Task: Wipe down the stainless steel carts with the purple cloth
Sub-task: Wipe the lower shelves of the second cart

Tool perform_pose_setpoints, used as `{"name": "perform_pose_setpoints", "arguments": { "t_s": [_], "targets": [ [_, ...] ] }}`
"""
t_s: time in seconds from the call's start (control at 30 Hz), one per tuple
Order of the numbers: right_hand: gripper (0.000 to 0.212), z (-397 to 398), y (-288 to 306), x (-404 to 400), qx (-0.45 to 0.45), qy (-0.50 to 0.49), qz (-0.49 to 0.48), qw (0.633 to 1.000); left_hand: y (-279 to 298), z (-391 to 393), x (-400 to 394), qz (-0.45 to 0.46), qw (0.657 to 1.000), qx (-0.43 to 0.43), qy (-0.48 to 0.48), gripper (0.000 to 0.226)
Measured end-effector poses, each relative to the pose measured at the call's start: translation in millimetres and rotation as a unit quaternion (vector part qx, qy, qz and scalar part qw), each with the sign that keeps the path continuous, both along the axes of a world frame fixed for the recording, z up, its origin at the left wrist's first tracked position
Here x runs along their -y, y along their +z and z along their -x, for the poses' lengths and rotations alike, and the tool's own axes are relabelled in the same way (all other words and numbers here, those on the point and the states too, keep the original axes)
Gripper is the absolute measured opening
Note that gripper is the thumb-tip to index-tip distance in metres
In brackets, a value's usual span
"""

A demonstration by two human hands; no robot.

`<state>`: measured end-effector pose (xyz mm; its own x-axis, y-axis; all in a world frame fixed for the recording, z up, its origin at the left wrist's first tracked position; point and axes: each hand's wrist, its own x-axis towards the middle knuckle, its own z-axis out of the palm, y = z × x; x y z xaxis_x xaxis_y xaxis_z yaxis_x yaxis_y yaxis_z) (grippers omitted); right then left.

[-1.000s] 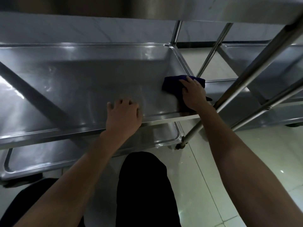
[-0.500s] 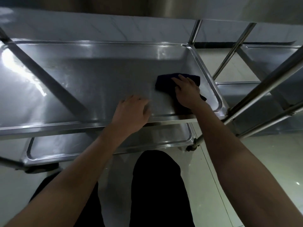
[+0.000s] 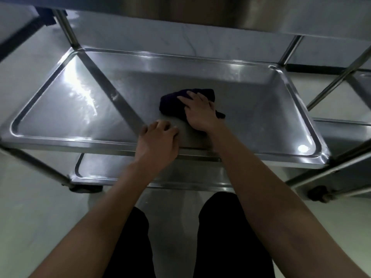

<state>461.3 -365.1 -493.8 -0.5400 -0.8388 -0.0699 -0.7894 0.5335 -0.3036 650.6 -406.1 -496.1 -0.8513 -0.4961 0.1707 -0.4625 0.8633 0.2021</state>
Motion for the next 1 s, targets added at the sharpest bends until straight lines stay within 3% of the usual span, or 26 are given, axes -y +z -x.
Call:
{"name": "perform_pose_setpoints", "arguments": {
  "t_s": [0.37,0.47,0.73,1.0],
  "targets": [
    [0.046,-6.2,-3.8,-3.4,-0.026,0.005,0.031,0.999,9.7,-3.0,2.4,-0.021,0.998,0.025,0.053,0.029],
    [0.046,21.6,-6.4,-32.6,-0.029,-0.03,0.034,0.999,18.9,19.5,-10.3,-0.011,0.998,0.024,0.059,0.031],
    [0.047,109.1,-5.4,-141.2,-0.03,-0.133,0.021,0.99,26.7,110.6,-88.7,-0.043,0.992,0.074,-0.089,0.039],
    [0.047,160.6,4.2,-227.8,-0.087,-0.222,-0.001,0.971,17.1,136.0,-103.4,-0.064,0.995,0.05,-0.06,0.031]
  ]
}}
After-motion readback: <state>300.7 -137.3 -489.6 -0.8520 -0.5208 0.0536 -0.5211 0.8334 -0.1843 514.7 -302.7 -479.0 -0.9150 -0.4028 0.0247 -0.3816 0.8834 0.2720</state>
